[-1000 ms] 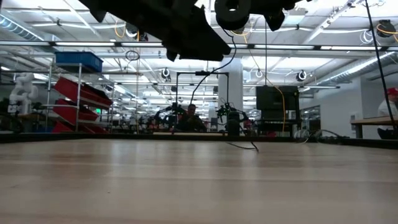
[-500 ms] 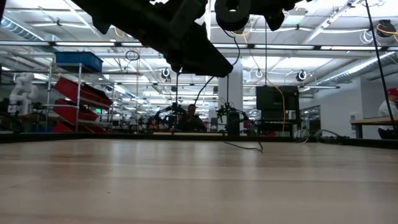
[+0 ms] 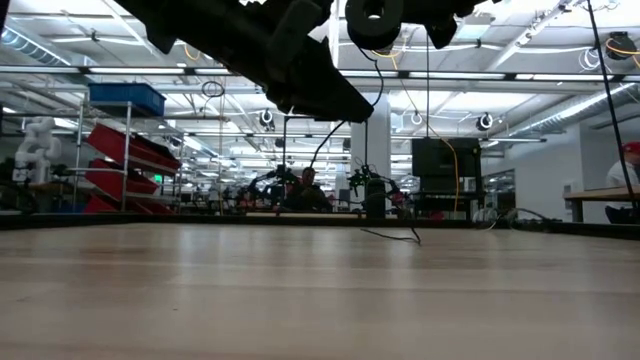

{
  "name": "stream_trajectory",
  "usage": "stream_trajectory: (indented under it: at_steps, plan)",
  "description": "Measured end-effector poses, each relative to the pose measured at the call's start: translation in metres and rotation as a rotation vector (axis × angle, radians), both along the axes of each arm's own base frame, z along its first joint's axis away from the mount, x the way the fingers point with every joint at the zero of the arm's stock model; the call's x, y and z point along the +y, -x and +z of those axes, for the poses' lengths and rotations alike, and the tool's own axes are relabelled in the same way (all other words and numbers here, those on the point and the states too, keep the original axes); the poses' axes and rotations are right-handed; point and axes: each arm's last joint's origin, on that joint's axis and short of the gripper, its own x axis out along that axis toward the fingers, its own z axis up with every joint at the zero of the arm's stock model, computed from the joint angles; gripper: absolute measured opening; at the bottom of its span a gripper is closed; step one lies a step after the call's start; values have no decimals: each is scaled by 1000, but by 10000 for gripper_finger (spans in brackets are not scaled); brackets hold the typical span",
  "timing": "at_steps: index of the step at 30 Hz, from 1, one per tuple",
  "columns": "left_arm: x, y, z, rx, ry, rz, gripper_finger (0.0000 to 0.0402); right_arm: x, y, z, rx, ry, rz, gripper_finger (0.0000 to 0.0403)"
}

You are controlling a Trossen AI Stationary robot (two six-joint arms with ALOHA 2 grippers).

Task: Coil cords
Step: Uncoil the black wire from the black spool

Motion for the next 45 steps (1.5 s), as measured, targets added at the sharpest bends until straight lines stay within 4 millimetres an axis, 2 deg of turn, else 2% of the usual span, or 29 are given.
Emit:
stream_trajectory:
  at_steps: [12,18,28,39,45]
  plan:
    - [3,1,-2,15,-43,80,10,0,0,0,1,13,5,0]
    - [6,11,3,86,-80,130,11,0,0,-1,15,13,5,0]
    - [11,49,53,62,-29,249,2,0,1,-2,24,12,5,0]
    - [-11,85,95,-75,-54,251,1,0,0,-3,23,-14,0,0]
    - [-24,100,113,-163,-67,239,1,0,-6,-9,51,-15,0,0]
